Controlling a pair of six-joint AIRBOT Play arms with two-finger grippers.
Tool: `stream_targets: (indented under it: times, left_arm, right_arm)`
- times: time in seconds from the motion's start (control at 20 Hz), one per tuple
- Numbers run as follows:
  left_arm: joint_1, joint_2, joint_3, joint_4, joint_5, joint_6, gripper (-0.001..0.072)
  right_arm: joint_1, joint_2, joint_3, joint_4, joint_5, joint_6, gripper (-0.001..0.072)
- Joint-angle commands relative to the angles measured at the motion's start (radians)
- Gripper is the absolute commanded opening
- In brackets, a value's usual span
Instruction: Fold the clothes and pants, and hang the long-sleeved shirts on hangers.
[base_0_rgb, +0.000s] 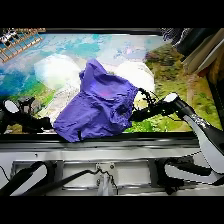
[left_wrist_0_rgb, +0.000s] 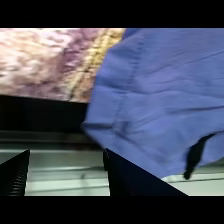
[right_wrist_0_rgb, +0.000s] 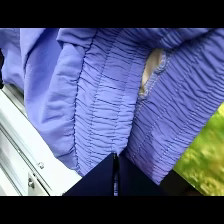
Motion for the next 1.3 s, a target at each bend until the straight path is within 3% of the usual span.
stream_targets:
  times: [0.0,0.15,0.5,0.6,0.65,0.7,0.75,0.95,1.25]
  left_arm:
    - [0.001,-0.017,-0.007,-0.109,0.049,0.020,0.0497]
    - [-0.009,-0.058,-0.007,-0.253,0.079,0.069,0.0496]
    - [-0.051,-0.168,-0.007,-0.255,0.092,0.086,0.0486]
    - [-0.052,-0.169,-0.007,-0.257,0.098,0.096,0.0417]
    - [-0.055,-0.170,-0.007,-0.268,0.102,0.108,0.0299]
    - [-0.057,-0.170,-0.007,-0.290,0.104,0.143,0.0118]
    - [-0.057,-0.169,-0.006,-0.325,0.104,0.191,0.0006]
    - [-0.056,-0.130,0.087,-0.422,0.137,0.226,0.0004]
    - [-0.057,-0.084,0.391,-0.533,0.427,0.225,0.0003]
  right_arm:
    - [0.000,0.000,0.000,0.002,-0.006,-0.001,0.0020]
    - [0.000,0.000,0.000,0.002,-0.005,0.000,0.0020]
    - [0.000,0.004,0.000,0.003,0.014,0.000,0.0020]
    - [0.000,0.004,0.000,0.005,0.010,0.000,0.0020]
    - [0.000,0.004,0.000,0.008,0.005,0.000,0.0020]
    - [0.000,0.004,0.000,0.016,0.000,0.000,0.0020]
    - [0.000,0.004,0.000,0.035,-0.003,0.000,0.0020]
    - [-0.001,0.035,0.010,0.166,-0.031,-0.008,0.0019]
    - [-0.016,0.124,0.169,0.175,-0.307,0.022,0.0019]
